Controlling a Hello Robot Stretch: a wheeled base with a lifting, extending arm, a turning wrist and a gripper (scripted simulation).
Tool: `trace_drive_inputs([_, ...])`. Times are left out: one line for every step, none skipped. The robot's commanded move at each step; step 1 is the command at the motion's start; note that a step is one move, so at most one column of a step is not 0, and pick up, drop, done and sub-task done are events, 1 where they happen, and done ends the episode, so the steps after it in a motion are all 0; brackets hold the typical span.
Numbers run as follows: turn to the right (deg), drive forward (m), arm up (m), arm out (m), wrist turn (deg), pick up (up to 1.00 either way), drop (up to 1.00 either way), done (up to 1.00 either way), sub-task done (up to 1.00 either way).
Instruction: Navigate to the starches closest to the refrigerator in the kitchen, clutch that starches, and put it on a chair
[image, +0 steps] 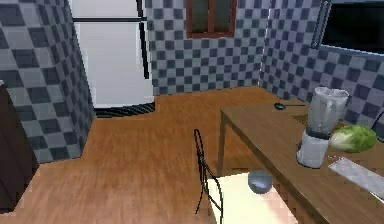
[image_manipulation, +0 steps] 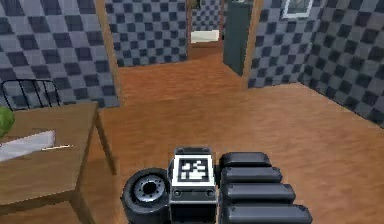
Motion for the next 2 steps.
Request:
trace_drive_inputs([-12.0,0.0,0.0,0.0,0.0,0.0,0.0,0.0,0.0])
trace_drive_inputs([0.0,1.0,0.0,0.0,0.0,0.0,0.0,0.0,0.0])
